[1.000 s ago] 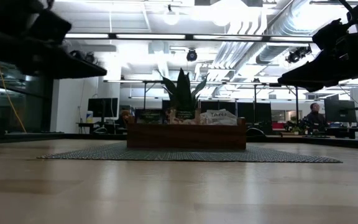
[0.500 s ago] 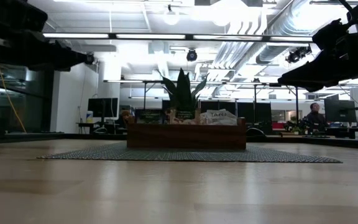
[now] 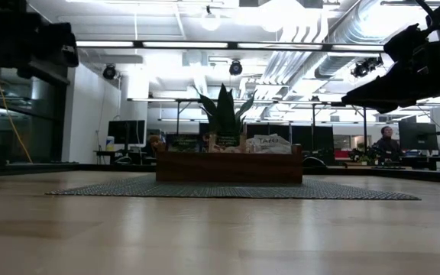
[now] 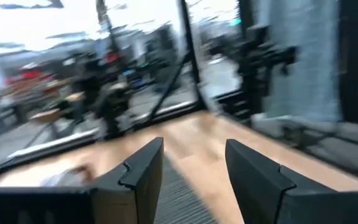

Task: Pick & Place Tea
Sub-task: Return to Home Position

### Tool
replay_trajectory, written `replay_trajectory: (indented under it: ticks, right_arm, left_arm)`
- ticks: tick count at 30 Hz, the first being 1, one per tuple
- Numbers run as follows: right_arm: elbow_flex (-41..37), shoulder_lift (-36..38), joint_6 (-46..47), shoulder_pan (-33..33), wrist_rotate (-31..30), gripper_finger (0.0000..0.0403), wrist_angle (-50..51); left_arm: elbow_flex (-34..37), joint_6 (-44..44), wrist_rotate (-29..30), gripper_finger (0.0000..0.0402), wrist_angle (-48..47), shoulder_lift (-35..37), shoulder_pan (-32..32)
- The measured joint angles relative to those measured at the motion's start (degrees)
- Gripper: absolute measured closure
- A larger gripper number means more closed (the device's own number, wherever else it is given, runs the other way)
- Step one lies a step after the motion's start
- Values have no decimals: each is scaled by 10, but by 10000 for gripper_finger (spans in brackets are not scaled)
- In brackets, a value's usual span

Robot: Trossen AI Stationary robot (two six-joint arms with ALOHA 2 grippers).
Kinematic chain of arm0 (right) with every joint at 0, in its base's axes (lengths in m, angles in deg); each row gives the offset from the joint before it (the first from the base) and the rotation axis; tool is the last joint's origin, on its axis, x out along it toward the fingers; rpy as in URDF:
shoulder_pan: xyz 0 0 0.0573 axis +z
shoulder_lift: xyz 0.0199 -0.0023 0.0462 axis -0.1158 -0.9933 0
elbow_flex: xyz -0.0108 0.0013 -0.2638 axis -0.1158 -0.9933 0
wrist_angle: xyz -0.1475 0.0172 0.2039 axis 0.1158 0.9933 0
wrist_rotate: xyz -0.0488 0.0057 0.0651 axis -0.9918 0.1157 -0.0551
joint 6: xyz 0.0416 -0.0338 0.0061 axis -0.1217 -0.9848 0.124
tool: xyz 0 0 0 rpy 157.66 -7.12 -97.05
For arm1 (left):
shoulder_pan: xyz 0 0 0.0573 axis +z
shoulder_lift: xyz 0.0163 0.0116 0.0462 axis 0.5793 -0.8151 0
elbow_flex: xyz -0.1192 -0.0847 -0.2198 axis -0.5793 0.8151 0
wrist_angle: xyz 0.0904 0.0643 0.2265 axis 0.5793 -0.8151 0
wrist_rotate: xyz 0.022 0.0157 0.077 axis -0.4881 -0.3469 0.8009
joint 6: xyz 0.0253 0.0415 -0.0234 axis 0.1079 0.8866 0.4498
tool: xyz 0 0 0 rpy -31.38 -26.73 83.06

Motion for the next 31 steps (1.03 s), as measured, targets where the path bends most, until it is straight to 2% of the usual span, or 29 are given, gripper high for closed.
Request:
replay_trajectory:
  ticks: [2,5,31]
  right_arm:
    - [0,0,0,0,0,245,-1]
    - [0,0,0,0,0,246,-1]
    - [0,0,0,0,0,240,-1]
  left_arm:
    - [0,-6,-33,231,5,0,0]
    - [0,-9,-47,231,19,-1,0]
    - [0,-9,-39,231,-7,-2,0]
